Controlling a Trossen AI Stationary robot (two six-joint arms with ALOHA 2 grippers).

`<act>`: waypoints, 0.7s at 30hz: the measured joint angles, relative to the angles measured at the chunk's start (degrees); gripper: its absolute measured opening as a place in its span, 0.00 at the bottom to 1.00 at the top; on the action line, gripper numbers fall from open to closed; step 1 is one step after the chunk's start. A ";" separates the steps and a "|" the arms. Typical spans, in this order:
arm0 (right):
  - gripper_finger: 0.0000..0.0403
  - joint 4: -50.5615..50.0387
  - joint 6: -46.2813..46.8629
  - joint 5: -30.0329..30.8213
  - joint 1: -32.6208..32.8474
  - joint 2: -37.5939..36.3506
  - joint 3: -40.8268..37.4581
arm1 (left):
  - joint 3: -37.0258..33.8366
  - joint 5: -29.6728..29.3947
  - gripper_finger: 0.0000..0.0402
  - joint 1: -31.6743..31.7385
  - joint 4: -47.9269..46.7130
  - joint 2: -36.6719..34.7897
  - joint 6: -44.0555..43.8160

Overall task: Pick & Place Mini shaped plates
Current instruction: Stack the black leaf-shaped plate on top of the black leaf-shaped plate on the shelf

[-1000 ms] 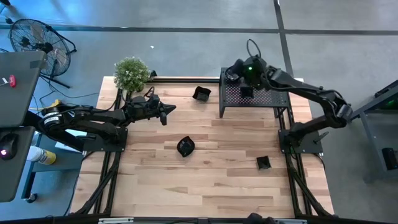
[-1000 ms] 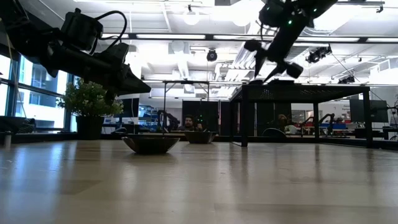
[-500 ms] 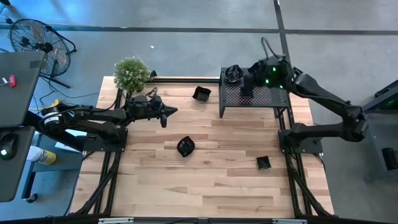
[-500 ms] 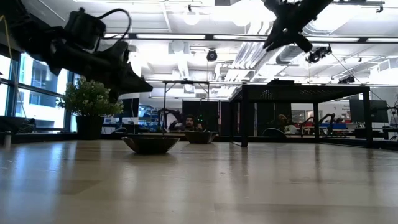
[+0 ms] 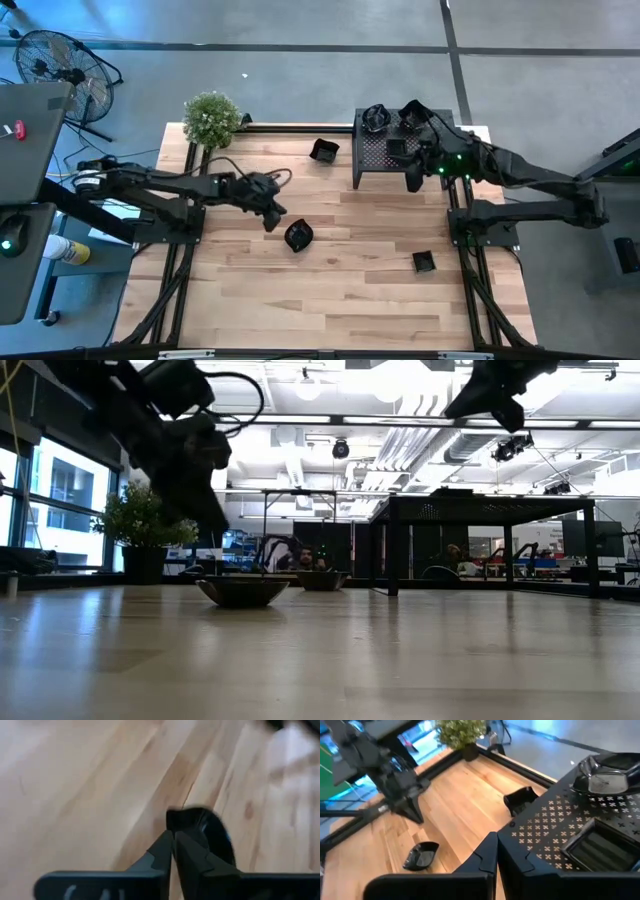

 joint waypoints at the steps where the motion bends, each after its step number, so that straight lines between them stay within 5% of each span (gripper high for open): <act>1: 0.01 1.01 0.19 0.36 0.43 -0.77 -0.90 | 0.82 -0.74 0.07 -1.07 -1.82 1.00 -2.05; 10: 0.01 5.00 -0.49 -0.41 0.88 -3.86 -5.32 | 3.86 0.67 0.28 -4.23 -3.70 11.67 -19.83; 21: 0.01 5.08 -2.56 -0.46 0.88 -3.85 -5.32 | 3.93 6.10 0.22 -4.20 2.54 18.56 -21.67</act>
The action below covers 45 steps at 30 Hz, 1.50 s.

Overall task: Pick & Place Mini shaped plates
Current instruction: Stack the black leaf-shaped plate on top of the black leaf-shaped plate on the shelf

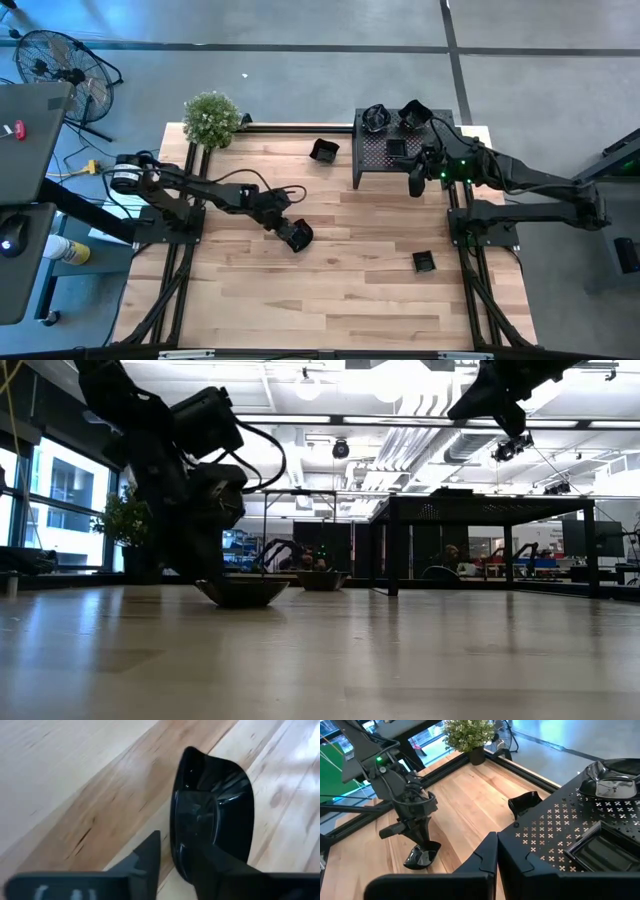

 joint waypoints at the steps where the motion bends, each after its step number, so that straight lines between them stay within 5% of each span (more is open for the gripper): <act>1: 0.00 0.00 0.00 0.02 0.00 0.00 0.00 | 0.00 -0.01 0.19 0.00 -0.09 0.00 -0.01; 5: 0.01 0.00 0.02 0.39 0.00 -0.11 0.00 | 0.11 0.42 0.03 0.81 -0.28 -0.49 0.01; 11: 0.01 0.07 1.38 -0.24 0.00 -0.02 0.00 | 5.17 5.41 0.01 7.57 -0.48 -3.63 -1.39; 17: 0.04 0.40 14.19 -1.55 0.70 4.05 0.02 | 15.39 3.83 0.01 13.40 -0.24 -4.87 -2.87; 30: 0.37 24.21 31.34 -0.02 6.83 23.53 0.10 | 27.95 -15.23 0.00 10.02 -11.30 -4.57 3.08; 37: 0.31 29.46 32.18 2.27 7.93 27.56 0.15 | 28.13 -17.96 0.00 8.11 -11.11 -4.52 5.04; 45: 0.13 29.35 32.13 4.66 7.89 28.09 0.15 | 28.13 -17.09 0.00 8.20 -10.79 -4.52 7.57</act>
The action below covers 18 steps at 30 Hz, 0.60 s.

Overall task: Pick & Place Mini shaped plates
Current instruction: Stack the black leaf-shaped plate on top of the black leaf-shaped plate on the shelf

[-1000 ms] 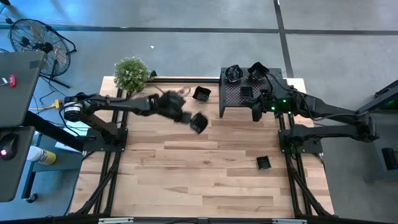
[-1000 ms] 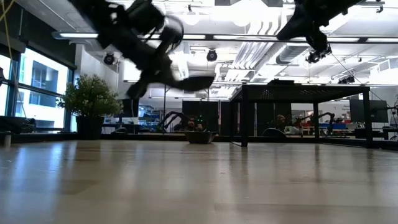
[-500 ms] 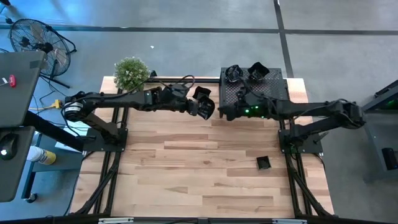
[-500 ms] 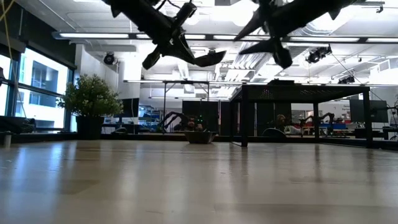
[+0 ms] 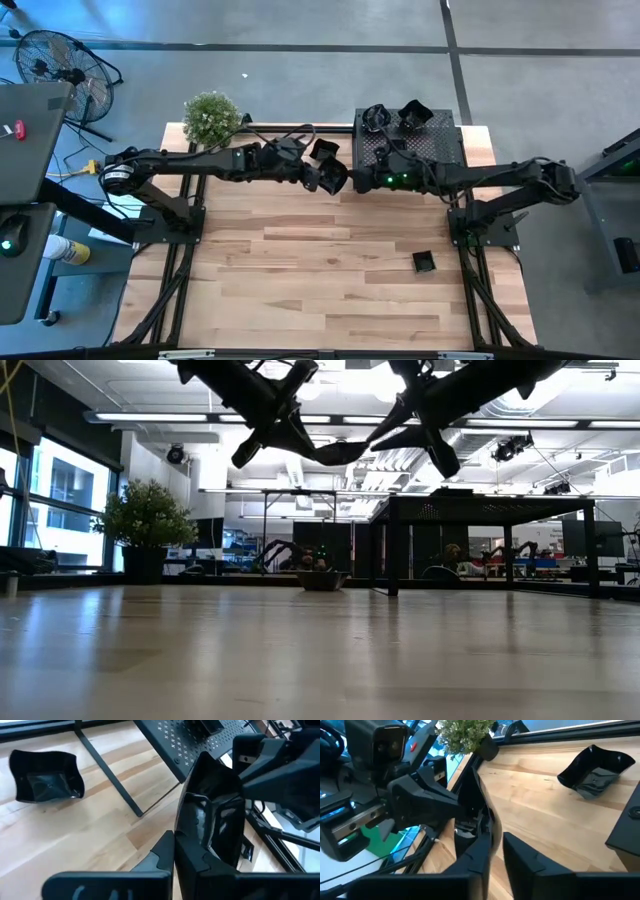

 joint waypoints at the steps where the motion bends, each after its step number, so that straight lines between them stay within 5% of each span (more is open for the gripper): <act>1: 0.10 -0.05 0.01 0.31 0.00 0.00 0.00 | 0.00 0.18 0.00 0.00 -0.01 0.00 0.01; 8: 0.02 -0.24 0.17 1.26 -0.19 0.00 0.00 | 0.00 0.45 0.06 0.07 0.19 0.00 0.00; 18: 0.00 0.13 1.57 1.41 -2.99 -2.04 0.00 | 0.00 -1.44 0.37 1.01 -0.07 -5.13 3.61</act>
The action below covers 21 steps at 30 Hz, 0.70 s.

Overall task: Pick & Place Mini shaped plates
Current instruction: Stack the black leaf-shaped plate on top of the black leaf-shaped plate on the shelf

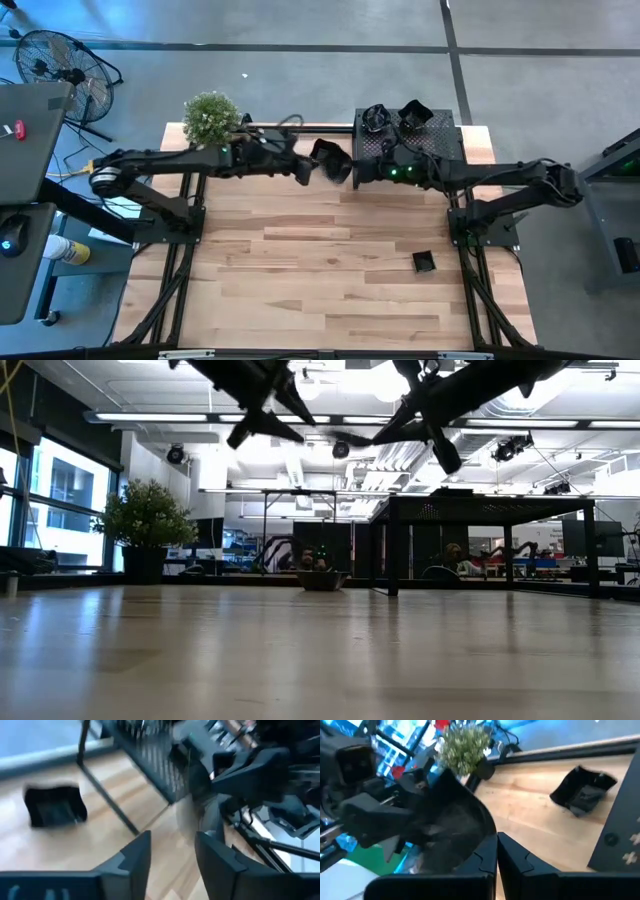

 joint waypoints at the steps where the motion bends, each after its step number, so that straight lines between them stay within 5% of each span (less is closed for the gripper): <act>1: 0.00 -0.02 0.01 -0.06 -0.72 -0.65 0.00 | 0.00 -0.20 0.39 0.43 0.07 -0.99 1.71; 6: 0.00 -1.36 1.22 -0.04 -7.92 -4.87 -0.01 | -0.05 0.03 0.37 1.92 0.30 -5.43 11.00; 14: 0.00 -15.74 -1.97 -7.65 -27.35 -5.39 6.17 | -5.06 3.46 0.03 2.69 6.08 -7.11 16.29; 21: 0.00 -21.93 -0.62 -12.50 -37.17 1.01 9.77 | -11.32 6.34 0.03 5.29 14.53 -7.11 15.44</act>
